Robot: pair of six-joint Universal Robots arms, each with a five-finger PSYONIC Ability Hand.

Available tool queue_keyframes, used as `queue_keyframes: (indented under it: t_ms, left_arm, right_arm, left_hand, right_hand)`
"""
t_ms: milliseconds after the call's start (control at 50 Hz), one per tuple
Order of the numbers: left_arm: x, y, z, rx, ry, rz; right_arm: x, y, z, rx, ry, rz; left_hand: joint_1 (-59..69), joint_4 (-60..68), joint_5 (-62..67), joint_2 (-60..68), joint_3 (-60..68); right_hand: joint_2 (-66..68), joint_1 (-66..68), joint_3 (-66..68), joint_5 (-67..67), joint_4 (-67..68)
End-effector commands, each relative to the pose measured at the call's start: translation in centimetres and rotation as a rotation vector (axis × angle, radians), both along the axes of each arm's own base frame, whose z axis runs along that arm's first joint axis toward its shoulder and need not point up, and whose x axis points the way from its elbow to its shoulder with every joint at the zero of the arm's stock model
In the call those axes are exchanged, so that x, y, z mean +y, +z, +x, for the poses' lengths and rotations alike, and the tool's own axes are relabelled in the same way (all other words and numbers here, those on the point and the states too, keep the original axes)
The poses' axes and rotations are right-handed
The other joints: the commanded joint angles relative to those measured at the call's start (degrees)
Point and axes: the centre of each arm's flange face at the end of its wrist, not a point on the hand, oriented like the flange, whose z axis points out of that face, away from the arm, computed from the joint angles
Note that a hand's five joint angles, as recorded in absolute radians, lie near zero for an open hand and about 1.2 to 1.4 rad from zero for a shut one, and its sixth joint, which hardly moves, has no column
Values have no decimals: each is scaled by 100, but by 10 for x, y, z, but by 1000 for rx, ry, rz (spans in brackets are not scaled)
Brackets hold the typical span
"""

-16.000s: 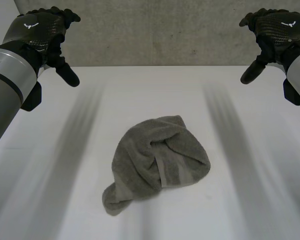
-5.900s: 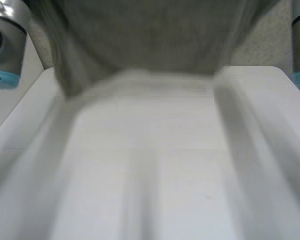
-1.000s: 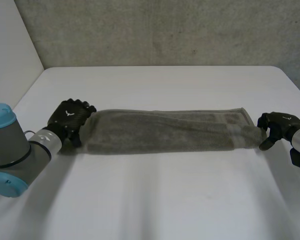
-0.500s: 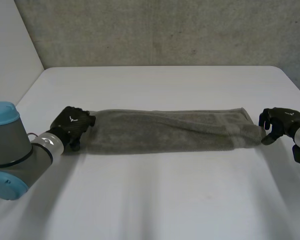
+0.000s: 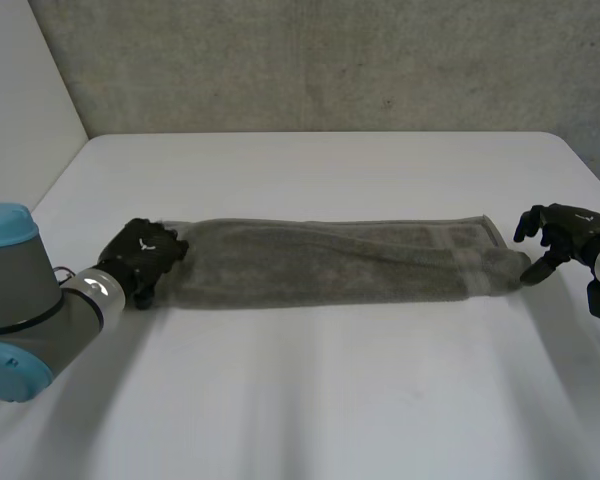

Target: Fold the towel.

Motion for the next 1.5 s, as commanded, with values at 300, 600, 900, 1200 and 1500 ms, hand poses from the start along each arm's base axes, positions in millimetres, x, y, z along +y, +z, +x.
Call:
queue_keyframes:
  t_ms: [300,600,900,1200,1500]
  left_arm:
    - [-2,5,3,-19,4,-8]
    - [-6,38,2,198,68,-36]
    - [-3,55,0,212,59,-80]
    - [-7,97,-14,306,32,-174]
    - [-11,93,-17,382,75,-128]
  right_arm:
    - [-10,-28,0,-4,2,58]
    - [-21,-18,-49,24,-102,41]
    - [-24,37,-84,162,-84,-30]
    - [48,114,185,27,386,-457]
    - [150,-30,317,44,856,-398]
  left_hand:
    - [3,11,26,8,14]
    - [-721,-713,-698,-716,-710]
    - [-873,-864,-849,-867,-861]
    - [-991,-982,-967,-985,-979]
    - [-991,-982,-967,-985,-979]
  right_hand:
    - [2883,2878,2871,2830,2883]
    - [4665,4660,4653,4612,4664]
    - [4665,4660,4653,4612,4664]
    - [4665,4660,4653,4612,4664]
    - [4665,4660,4653,4612,4664]
